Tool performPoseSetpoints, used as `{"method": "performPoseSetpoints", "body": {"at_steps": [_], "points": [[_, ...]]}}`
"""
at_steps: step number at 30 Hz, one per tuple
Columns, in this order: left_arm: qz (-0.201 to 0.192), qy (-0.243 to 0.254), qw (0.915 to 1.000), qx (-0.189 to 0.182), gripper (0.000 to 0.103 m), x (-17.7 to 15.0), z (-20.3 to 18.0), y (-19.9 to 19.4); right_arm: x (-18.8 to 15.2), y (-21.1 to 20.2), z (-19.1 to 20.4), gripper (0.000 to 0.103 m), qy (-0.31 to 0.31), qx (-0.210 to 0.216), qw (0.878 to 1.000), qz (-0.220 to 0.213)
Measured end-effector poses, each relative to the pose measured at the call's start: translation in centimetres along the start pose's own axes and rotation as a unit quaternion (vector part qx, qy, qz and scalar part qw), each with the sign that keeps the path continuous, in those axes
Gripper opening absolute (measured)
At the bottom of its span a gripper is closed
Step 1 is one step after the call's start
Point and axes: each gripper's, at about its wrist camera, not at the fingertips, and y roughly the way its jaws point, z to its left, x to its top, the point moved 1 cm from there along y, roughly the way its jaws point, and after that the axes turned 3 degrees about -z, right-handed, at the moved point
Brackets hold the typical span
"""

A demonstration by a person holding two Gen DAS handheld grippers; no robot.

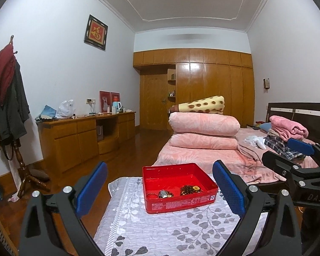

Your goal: Organize jewelry

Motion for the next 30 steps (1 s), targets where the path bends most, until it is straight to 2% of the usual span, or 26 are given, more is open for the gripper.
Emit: {"method": "performPoseSetpoints", "body": {"at_steps": [30], "points": [[-0.007,0.001,1.0,-0.002,0.097,0.75,-0.27,-0.89,0.3,-0.94,-0.15,0.098,0.003,0.002,1.0,-0.01]]}}
